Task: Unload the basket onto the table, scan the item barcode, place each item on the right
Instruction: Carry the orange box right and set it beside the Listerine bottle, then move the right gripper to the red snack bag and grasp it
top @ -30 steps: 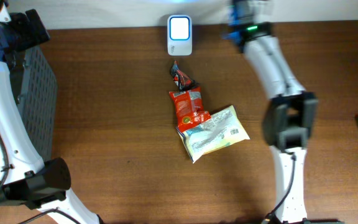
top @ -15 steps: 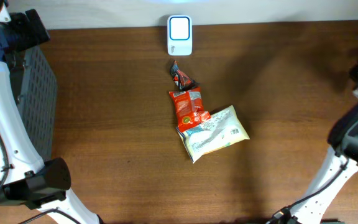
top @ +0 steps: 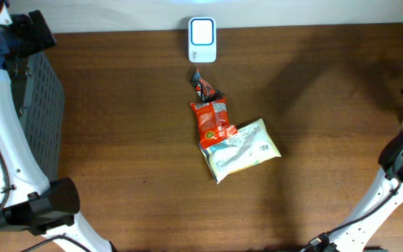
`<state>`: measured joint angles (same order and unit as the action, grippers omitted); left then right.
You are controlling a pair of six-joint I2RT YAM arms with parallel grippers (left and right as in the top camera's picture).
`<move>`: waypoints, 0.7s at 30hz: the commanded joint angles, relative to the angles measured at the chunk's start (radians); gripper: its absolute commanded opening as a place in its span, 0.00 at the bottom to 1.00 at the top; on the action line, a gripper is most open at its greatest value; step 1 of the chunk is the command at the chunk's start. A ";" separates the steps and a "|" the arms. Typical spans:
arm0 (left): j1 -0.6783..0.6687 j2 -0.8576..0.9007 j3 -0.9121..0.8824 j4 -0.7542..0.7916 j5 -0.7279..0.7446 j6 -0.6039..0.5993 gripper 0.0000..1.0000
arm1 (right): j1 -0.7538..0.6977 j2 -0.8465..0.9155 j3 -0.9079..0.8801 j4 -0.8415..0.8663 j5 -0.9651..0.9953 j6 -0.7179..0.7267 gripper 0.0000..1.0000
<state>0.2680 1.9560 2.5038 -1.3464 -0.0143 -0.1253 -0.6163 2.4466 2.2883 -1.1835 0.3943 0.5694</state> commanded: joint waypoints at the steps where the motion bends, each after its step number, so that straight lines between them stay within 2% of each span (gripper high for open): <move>1: 0.003 -0.008 0.001 -0.002 0.004 -0.009 0.99 | 0.018 -0.005 -0.008 -0.003 -0.112 -0.035 0.97; 7: 0.003 -0.008 0.001 -0.001 0.004 -0.009 0.99 | 0.069 -0.005 -0.008 0.042 -0.710 -0.332 0.93; 9: 0.003 -0.008 0.001 -0.002 0.004 -0.009 0.99 | 0.110 -0.005 -0.008 0.033 -0.864 -0.398 0.86; 10: 0.003 -0.008 0.001 -0.002 0.004 -0.009 0.99 | 0.142 -0.005 -0.008 0.026 -0.915 -0.443 0.79; 14: 0.003 -0.008 0.001 -0.001 0.004 -0.009 0.99 | 0.266 -0.003 -0.008 -0.022 -0.966 -0.572 0.77; 16: 0.003 -0.008 0.001 -0.001 0.004 -0.009 0.99 | 0.377 -0.003 -0.020 -0.017 -0.965 -0.630 0.77; 21: 0.003 -0.008 0.001 -0.001 0.004 -0.009 0.99 | 0.627 -0.003 -0.053 0.128 -0.896 -0.640 0.77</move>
<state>0.2680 1.9560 2.5038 -1.3468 -0.0139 -0.1253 -0.1215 2.4466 2.2578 -1.1187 -0.5133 -0.0284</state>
